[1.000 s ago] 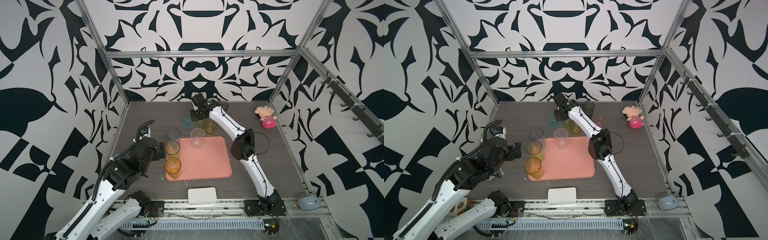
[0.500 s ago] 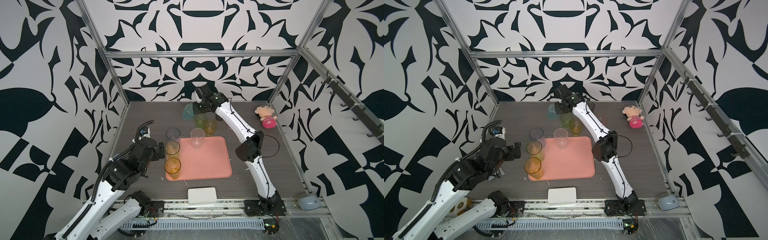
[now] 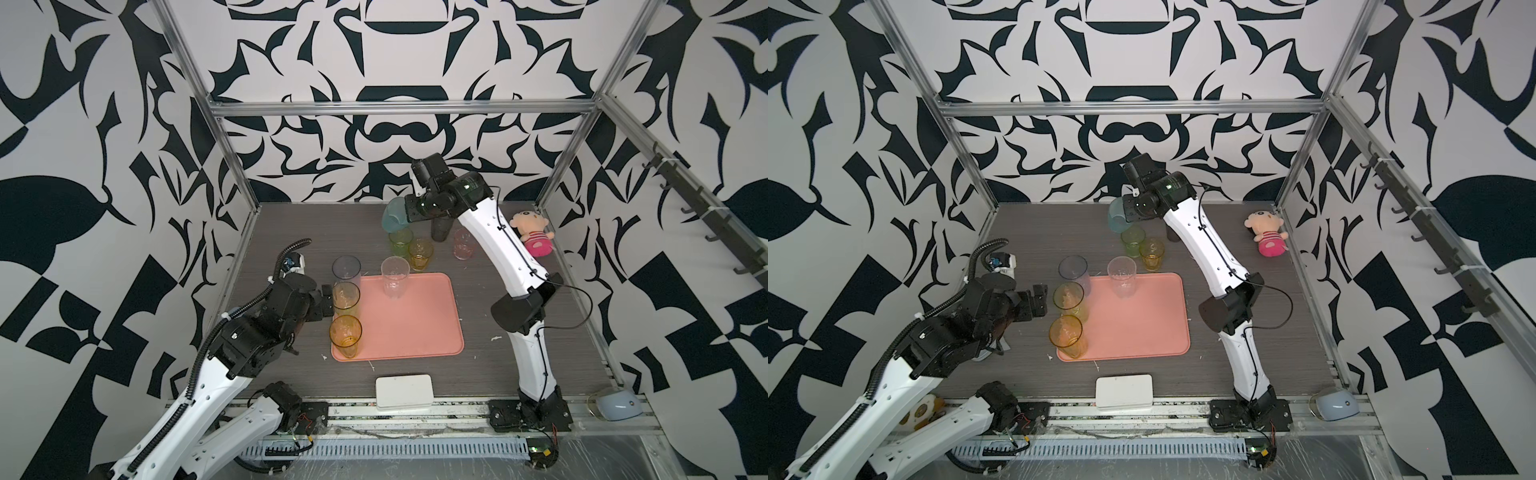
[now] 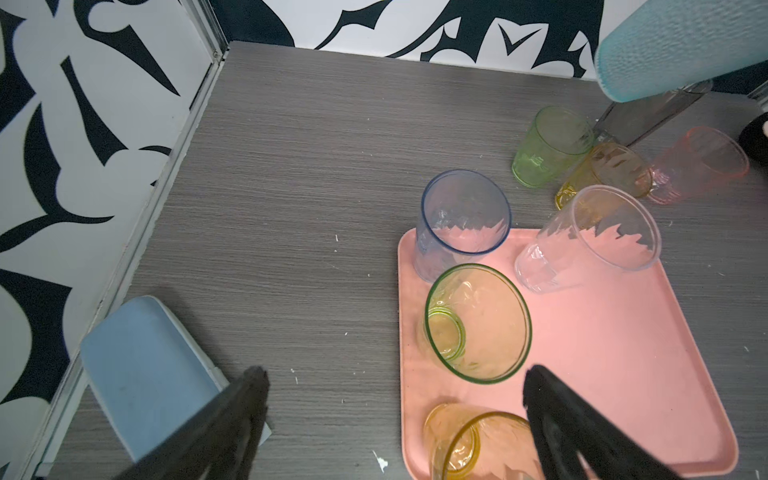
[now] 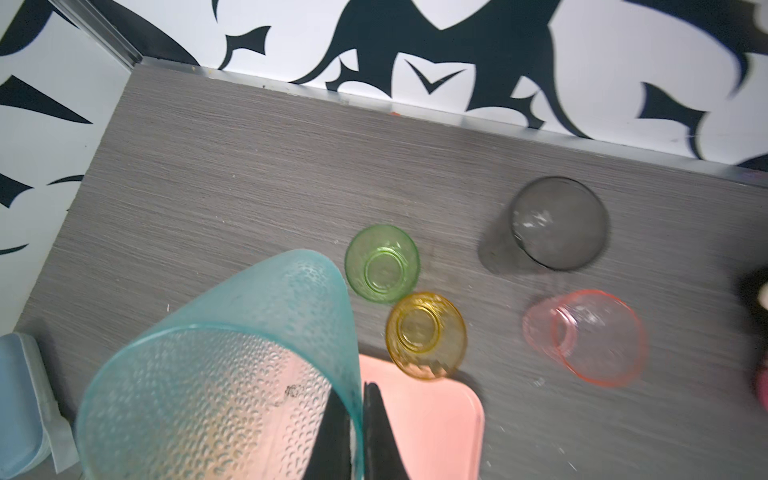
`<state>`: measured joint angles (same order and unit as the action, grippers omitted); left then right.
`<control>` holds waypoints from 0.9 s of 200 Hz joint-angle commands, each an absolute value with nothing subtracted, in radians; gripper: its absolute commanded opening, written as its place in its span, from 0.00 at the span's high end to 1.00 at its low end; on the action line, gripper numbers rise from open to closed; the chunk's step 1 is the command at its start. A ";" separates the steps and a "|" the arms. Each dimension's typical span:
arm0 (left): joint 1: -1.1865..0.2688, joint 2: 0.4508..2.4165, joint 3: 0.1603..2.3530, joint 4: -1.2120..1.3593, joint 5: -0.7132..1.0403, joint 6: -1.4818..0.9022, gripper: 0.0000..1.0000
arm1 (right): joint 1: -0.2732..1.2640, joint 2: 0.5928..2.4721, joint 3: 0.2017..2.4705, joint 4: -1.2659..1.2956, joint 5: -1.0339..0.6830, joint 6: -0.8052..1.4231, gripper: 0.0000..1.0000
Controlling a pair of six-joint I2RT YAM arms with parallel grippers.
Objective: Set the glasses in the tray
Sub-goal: 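Lift the teal cup and carry it toward the tray with right gripper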
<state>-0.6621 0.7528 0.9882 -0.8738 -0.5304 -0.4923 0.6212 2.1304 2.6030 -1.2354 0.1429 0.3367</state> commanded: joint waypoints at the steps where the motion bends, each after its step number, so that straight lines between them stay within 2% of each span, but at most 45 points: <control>1: -0.660 0.749 1.011 -0.853 -0.502 -0.512 0.01 | 0.613 2.020 2.549 -1.315 0.223 0.327 1.00; 98: -0.660 0.778 1.021 -0.834 -0.463 -0.515 0.01 | 0.620 1.646 2.130 -1.326 0.309 0.357 1.00; 180: -0.660 0.765 1.005 -0.837 -0.463 -0.534 0.01 | 0.668 1.444 1.761 -1.232 0.250 0.399 1.00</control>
